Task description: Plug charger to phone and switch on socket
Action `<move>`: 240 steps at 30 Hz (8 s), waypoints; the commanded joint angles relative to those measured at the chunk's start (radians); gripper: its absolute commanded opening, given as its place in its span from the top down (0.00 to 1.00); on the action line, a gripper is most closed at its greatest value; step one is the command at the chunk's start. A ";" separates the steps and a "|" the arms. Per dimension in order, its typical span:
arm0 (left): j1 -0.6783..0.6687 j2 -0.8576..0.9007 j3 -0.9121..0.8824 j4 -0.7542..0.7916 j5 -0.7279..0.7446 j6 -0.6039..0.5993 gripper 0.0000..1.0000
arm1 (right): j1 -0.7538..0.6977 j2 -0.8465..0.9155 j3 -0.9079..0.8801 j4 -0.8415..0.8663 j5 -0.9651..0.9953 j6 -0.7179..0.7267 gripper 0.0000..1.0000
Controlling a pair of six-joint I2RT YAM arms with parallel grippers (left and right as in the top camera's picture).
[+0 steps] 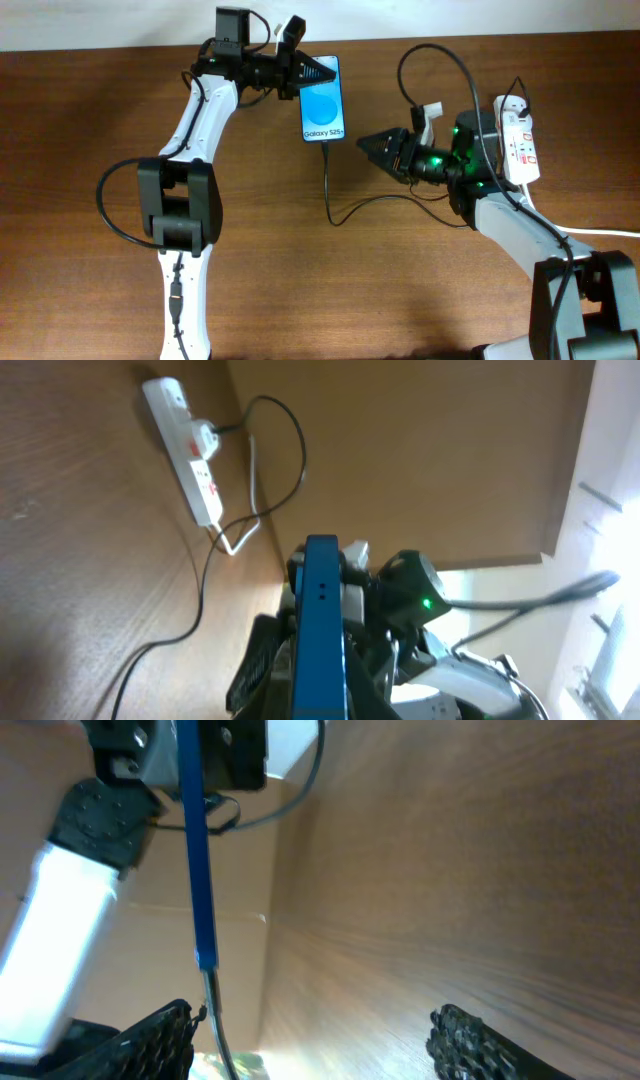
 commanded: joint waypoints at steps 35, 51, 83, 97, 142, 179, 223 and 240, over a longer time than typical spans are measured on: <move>-0.029 -0.021 -0.122 -0.658 -0.810 0.539 1.00 | 0.000 -0.016 0.514 -1.083 0.611 -0.680 0.12; -0.070 0.048 -0.122 -0.663 -0.837 0.539 0.94 | 0.000 -0.016 0.514 -1.097 0.611 -0.681 0.12; -0.067 0.043 -0.075 -0.784 -1.525 0.379 0.37 | 0.001 -0.015 0.504 -1.135 0.626 -0.688 0.08; -0.028 -0.218 0.148 -0.909 -1.431 0.379 0.42 | 0.001 -0.076 0.512 -1.152 0.606 -0.726 0.07; 0.107 -0.522 0.153 -0.974 -1.513 0.392 0.01 | -0.585 -0.076 0.761 -1.400 0.939 -0.608 0.03; 0.107 -0.522 0.153 -0.974 -1.513 0.392 0.01 | -0.602 0.484 0.760 -0.906 0.906 -0.811 0.01; 0.107 -0.522 0.153 -0.974 -1.513 0.392 0.01 | -0.547 0.538 0.715 -0.860 0.936 -0.654 0.01; 0.107 -0.522 0.153 -0.974 -1.513 0.392 0.01 | -0.509 0.539 0.698 -0.929 0.911 -0.676 0.01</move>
